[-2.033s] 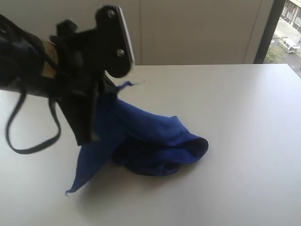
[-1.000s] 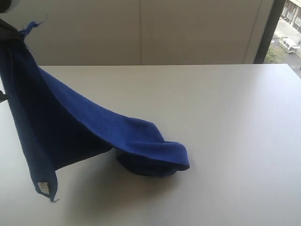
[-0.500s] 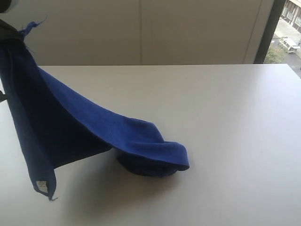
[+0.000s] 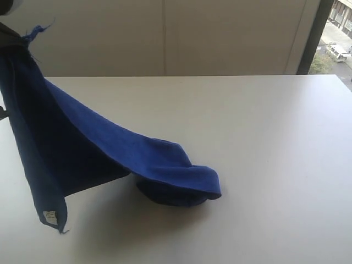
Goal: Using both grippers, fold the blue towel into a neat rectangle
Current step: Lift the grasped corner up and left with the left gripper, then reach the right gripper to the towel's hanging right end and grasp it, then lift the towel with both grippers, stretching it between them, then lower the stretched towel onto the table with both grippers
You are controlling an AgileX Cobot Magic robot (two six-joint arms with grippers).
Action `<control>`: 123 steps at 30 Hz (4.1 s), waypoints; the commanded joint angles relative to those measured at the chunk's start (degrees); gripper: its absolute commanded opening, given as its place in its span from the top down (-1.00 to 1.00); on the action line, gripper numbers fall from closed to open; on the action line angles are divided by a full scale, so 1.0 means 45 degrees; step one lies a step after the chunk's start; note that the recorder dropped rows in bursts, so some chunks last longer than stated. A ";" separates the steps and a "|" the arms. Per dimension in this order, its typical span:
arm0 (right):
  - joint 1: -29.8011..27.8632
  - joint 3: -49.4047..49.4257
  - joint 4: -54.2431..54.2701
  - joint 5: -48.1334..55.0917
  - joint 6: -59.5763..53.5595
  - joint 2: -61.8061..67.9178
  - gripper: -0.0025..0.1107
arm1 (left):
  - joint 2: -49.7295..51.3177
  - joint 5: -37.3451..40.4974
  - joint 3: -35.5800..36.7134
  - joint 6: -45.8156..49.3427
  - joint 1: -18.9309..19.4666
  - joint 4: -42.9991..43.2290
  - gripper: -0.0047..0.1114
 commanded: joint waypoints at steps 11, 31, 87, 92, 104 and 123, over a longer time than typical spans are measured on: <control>0.5092 -0.5523 -0.1869 0.4729 -0.3804 0.9405 0.32 | -0.0149 0.0072 0.0006 -0.0077 -0.0072 -0.0534 0.92; 0.7300 -0.6164 -0.2235 0.2738 -0.5641 1.4107 -0.01 | -0.0149 0.0040 0.0006 -0.0118 -0.0072 -0.0648 0.92; 0.6025 -1.1044 -0.6259 1.7172 -0.7281 0.5461 0.96 | -0.2178 0.4990 0.0006 0.0358 -0.0072 -0.1199 0.92; 0.6025 -1.0965 -0.6095 1.6069 -0.7305 0.6753 0.96 | -0.1749 0.4894 0.0482 0.0143 -0.0072 -0.0572 0.92; 0.6025 -1.0965 -0.9487 1.0286 -0.3130 1.2966 0.96 | 0.2504 0.0472 0.4337 -0.6320 0.2316 0.5543 0.92; 0.6025 -1.0965 -1.5869 1.0207 0.3111 1.4791 -0.03 | 0.6666 -0.1199 0.3537 -1.1503 0.6899 1.1430 -0.89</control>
